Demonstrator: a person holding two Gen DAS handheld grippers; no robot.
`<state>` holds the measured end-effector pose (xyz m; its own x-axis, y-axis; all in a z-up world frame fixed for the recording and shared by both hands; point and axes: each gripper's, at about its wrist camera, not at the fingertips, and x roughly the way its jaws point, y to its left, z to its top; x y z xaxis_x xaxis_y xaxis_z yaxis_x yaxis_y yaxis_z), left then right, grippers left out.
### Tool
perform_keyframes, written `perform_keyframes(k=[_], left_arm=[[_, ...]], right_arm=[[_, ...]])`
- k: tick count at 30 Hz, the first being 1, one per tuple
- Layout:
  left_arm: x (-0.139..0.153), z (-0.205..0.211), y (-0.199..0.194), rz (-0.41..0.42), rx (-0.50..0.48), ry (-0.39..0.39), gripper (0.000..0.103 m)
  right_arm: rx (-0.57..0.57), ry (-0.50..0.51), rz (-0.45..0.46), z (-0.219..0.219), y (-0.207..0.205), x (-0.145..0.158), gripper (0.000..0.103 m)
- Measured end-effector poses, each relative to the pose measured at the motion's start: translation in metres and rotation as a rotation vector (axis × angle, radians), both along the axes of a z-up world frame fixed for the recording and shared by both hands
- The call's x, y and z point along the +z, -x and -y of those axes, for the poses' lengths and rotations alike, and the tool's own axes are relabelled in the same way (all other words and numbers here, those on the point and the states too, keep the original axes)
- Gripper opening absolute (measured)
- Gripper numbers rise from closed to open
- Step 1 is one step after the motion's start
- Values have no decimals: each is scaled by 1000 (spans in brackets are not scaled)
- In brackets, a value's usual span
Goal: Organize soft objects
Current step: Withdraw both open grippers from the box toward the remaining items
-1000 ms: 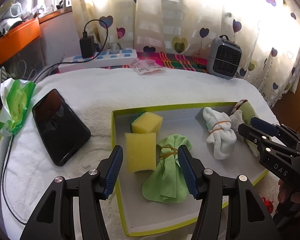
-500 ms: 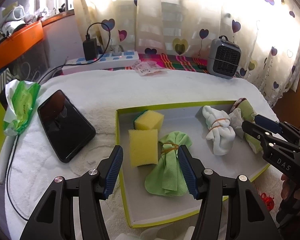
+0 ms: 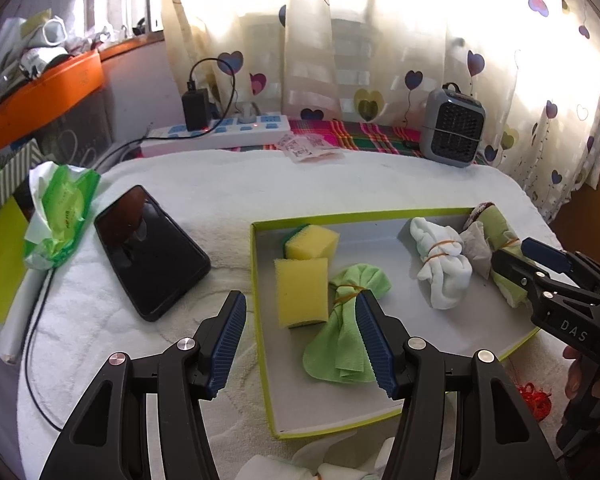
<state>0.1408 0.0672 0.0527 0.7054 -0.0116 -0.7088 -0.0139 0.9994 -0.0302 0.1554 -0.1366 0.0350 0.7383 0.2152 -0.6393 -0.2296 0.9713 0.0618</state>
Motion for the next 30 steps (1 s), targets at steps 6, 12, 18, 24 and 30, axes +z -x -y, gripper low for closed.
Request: perform_keyframes(k=[6, 12, 18, 24, 30], left_arm=[[1, 1, 10, 22, 34, -35, 57], [0, -1, 17, 7, 39, -23, 56], [3, -8, 27, 8, 12, 12, 56], [8, -23, 41, 15, 2, 47, 56], [2, -39, 57, -3, -10, 66, 56]], right_arm=[[2, -9, 10, 2, 6, 1, 62], [-2, -22, 31, 6, 14, 3, 62], [6, -42, 49, 13, 27, 8, 62], [25, -39, 58, 19, 43, 11, 62], [62, -58, 41, 25, 59, 8, 62]])
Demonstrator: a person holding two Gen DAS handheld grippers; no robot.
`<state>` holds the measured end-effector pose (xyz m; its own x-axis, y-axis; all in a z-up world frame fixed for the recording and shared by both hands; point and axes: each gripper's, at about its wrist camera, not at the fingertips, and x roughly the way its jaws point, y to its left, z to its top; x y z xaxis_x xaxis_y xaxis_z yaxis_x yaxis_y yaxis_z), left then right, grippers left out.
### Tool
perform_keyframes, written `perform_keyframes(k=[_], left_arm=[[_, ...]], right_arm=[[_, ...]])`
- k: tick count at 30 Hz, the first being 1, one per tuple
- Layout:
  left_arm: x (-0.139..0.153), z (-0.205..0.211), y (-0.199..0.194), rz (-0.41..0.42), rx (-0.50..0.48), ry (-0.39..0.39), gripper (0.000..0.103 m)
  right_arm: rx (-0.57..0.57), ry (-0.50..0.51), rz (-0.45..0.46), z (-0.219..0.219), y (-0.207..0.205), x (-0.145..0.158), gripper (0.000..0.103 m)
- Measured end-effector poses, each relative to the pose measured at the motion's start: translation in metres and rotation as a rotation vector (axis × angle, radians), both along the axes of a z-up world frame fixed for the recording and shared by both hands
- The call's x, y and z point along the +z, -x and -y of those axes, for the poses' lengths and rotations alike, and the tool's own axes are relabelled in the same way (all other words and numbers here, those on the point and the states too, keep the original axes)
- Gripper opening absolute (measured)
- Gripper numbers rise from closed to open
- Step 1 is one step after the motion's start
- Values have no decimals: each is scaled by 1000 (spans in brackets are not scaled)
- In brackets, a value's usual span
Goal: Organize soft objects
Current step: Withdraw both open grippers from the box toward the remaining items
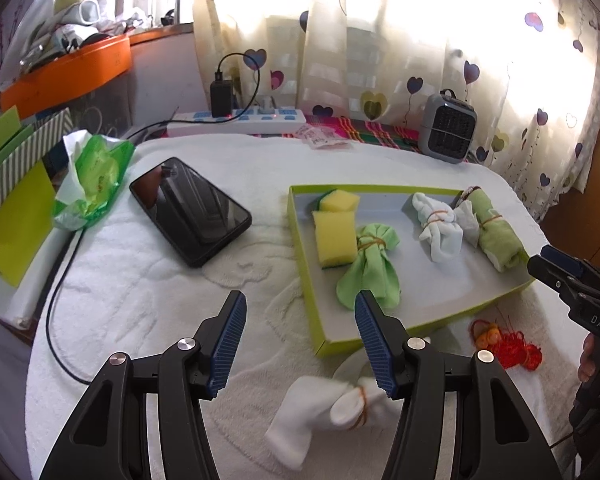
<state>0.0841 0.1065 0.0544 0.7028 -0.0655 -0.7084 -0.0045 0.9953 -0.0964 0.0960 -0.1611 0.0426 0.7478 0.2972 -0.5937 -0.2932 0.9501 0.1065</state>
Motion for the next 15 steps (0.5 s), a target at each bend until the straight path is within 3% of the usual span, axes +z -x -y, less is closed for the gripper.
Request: perform_keyframes(k=[9, 15], left_arm=[[-15, -14, 16, -26, -49, 78, 56], [-30, -14, 19, -73, -69, 103, 56]], right_arm=[[61, 3, -53, 2, 21, -17, 61], [131, -59, -106, 7, 31, -29, 62]])
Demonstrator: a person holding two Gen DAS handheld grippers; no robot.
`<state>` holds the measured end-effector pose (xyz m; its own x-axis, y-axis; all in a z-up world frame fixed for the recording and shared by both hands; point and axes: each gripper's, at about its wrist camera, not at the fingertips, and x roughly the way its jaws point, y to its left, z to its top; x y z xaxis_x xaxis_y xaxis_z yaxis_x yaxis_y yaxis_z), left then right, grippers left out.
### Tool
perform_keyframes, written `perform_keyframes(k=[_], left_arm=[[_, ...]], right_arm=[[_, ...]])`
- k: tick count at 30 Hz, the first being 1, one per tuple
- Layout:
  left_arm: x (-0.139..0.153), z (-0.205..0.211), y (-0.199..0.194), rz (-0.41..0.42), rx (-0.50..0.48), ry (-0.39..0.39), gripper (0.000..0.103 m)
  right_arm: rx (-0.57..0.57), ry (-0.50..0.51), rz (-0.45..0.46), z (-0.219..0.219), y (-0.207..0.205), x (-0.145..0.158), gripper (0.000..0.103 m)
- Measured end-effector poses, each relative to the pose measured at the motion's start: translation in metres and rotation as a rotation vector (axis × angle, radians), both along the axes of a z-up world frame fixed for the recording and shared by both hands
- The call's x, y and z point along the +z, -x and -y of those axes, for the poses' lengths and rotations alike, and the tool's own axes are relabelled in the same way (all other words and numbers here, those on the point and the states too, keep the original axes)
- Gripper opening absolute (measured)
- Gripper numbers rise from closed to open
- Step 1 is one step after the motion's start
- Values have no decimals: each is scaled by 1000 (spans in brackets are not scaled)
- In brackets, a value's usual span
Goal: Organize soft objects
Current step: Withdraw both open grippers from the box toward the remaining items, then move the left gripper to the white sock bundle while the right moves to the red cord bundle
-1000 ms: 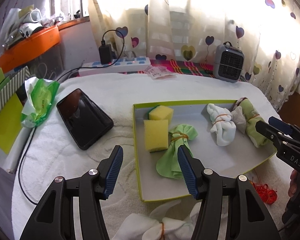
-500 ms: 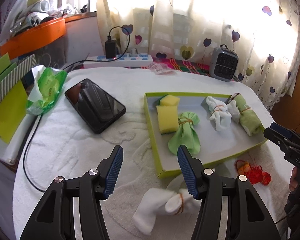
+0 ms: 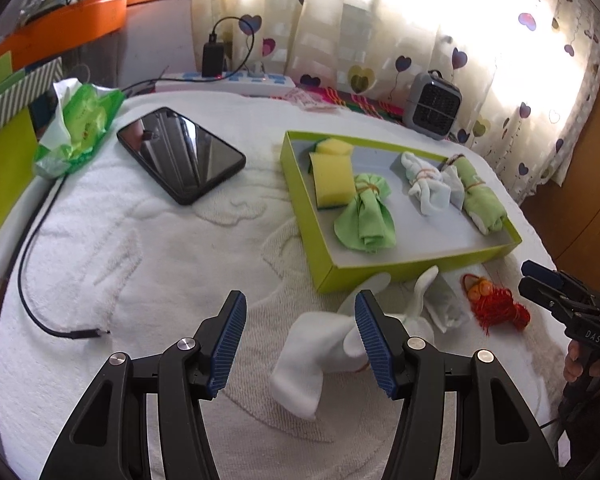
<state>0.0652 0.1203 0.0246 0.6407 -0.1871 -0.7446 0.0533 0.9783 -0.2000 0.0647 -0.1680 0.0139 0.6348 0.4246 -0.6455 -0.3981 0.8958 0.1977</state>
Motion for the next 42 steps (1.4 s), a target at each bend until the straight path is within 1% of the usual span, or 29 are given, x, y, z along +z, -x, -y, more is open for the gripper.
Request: perform_keyframes(k=[4, 8, 15, 21, 25, 32, 34, 35, 36, 37, 39, 42], left_arm=[[-6, 2, 3, -15, -23, 23, 56], [-5, 8, 11, -14, -49, 33, 56], [-3, 11, 23, -17, -64, 59, 56], [-2, 14, 38, -21, -71, 59, 56], [-1, 16, 49, -21, -78, 51, 56], [-5, 27, 70, -54, -131, 53, 56], [-7, 32, 75, -64, -149, 51, 56], [-8, 34, 77, -71, -160, 49, 56], [-10, 37, 79, -77, -171, 47, 56], [-11, 40, 81, -81, -183, 47, 56], [-11, 46, 85, -85, -209, 37, 56], [-8, 53, 89, -73, -236, 22, 56]], right_arm=[[48, -2, -13, -4, 5, -5, 62], [98, 7, -26, -10, 10, -9, 62], [128, 34, -42, -13, 14, -14, 62], [133, 108, -43, -16, 16, -19, 62], [104, 162, -41, -19, 16, -22, 62], [86, 177, -40, -17, 18, -23, 61], [80, 181, -39, -17, 18, -23, 55], [72, 188, -37, -17, 19, -23, 46], [67, 191, -37, -17, 19, -23, 41], [64, 188, -39, -16, 19, -22, 40], [61, 184, -38, -15, 20, -22, 35], [62, 184, -35, -14, 23, -22, 28]])
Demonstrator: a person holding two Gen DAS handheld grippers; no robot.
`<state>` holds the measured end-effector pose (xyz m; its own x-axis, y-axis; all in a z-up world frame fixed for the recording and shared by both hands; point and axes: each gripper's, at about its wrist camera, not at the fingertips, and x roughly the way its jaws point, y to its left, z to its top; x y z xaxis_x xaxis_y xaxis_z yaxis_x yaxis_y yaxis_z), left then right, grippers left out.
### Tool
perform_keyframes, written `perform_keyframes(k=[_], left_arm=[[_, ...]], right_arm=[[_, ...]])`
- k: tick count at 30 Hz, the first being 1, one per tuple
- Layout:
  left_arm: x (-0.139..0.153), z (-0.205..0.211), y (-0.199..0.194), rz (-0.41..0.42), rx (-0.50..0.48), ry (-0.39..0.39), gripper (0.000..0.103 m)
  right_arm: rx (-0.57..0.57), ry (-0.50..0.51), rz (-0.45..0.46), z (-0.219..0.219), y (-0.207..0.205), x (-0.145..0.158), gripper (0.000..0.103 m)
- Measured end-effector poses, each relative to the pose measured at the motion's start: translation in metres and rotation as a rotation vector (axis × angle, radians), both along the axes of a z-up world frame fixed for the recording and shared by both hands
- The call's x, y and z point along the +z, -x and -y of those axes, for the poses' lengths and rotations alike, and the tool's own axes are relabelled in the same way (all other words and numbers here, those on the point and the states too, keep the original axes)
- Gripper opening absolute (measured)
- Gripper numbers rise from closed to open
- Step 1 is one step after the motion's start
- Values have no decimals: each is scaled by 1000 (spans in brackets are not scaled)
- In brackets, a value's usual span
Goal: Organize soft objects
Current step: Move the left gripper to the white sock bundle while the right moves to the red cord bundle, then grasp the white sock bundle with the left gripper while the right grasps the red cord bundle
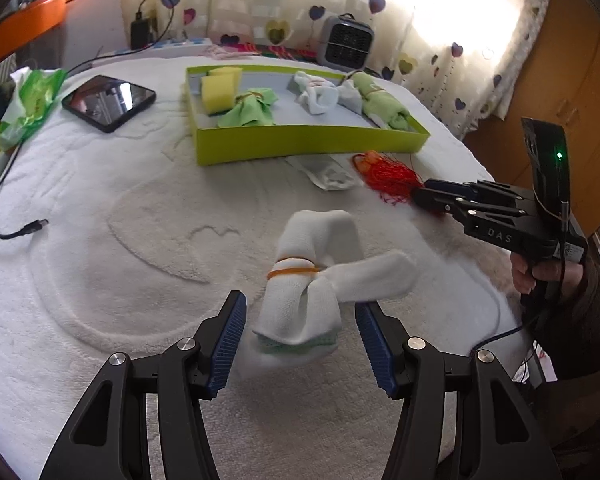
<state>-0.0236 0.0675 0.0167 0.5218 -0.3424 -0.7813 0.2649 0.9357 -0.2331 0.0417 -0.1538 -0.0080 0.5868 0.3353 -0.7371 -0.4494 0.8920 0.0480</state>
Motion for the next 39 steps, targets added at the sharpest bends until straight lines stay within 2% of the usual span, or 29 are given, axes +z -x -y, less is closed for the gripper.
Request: perform_keyframes(k=[6, 13, 19, 23, 25, 27, 32, 34, 36, 39], left_arm=[[9, 7, 7, 24, -56, 6, 56], [19, -2, 4, 57, -32, 40, 56], [5, 8, -5, 18, -31, -3, 56], [1, 15, -10, 10, -14, -30, 56], [-2, 19, -11, 10, -18, -50, 56], [-5, 22, -12, -2, -19, -60, 56], [-9, 25, -13, -11, -8, -68, 56], [-10, 26, -13, -12, -6, -74, 56], [-10, 27, -13, -9, -4, -82, 55], [-10, 28, -13, -3, 6, -103, 46]], right_arm=[[15, -3, 6, 1, 12, 2, 19], [1, -3, -10, 8, 25, 1, 19], [-14, -6, -23, 9, 30, 1, 20], [-4, 2, -18, 6, 29, 0, 24], [-9, 7, -12, 5, 29, -1, 32], [-7, 9, -12, 3, 27, -2, 48], [-15, 26, -13, -1, 25, -4, 49], [-15, 22, -13, -1, 25, -3, 44], [-9, 9, -14, 0, 27, -2, 27], [2, 12, -16, 0, 30, -2, 19]])
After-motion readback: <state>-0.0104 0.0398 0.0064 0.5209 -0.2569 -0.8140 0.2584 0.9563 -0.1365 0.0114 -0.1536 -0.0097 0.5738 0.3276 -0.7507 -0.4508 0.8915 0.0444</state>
